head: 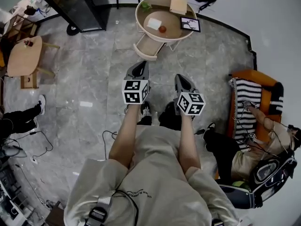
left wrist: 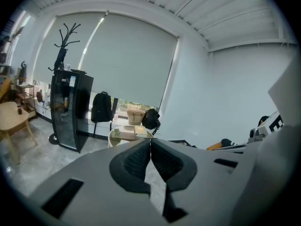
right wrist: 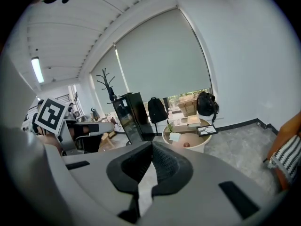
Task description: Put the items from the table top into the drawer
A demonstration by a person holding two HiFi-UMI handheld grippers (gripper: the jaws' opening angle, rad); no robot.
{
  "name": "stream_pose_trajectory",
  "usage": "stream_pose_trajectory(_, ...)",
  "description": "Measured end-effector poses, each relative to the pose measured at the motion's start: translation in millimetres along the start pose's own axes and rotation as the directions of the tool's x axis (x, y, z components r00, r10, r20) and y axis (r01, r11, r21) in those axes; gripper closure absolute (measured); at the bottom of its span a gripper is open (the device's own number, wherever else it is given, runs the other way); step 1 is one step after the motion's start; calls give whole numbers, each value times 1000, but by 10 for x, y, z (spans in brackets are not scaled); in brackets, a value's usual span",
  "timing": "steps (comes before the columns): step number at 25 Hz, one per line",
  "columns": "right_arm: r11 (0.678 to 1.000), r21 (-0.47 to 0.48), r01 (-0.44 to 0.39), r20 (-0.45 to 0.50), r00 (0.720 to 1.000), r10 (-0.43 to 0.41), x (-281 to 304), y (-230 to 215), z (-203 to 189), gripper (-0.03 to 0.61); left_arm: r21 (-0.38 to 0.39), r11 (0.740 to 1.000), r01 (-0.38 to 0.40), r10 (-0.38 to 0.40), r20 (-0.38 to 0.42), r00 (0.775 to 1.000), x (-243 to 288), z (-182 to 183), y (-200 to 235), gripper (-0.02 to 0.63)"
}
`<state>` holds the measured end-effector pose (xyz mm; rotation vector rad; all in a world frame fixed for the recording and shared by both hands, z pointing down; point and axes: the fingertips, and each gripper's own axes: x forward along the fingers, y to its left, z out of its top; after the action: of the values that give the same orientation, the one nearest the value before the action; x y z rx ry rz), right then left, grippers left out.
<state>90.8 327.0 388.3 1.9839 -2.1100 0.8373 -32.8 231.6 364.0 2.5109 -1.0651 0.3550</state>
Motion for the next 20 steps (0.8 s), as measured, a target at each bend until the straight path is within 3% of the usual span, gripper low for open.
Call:
stream_pose_trajectory(6,1000,8,-7,-4,1000,7,237,-182,49,546,-7,999,-36,36,-31,999,174,-116,151,592)
stream_pose_trajectory(13,1000,4,-25,39,999,25,572,-512,456,546,-22,993,-116,116,2,993,467,148,367,592)
stream_pose_trajectory(17,992,121,-40,108,994,26,794,-824,809,546,-29,988,-148,148,-4,989,723,285,416,592)
stream_pose_trajectory(20,988,145,-52,122,992,34,1013,-1116,1050,546,-29,984,-175,174,-28,984,997,320,430,592)
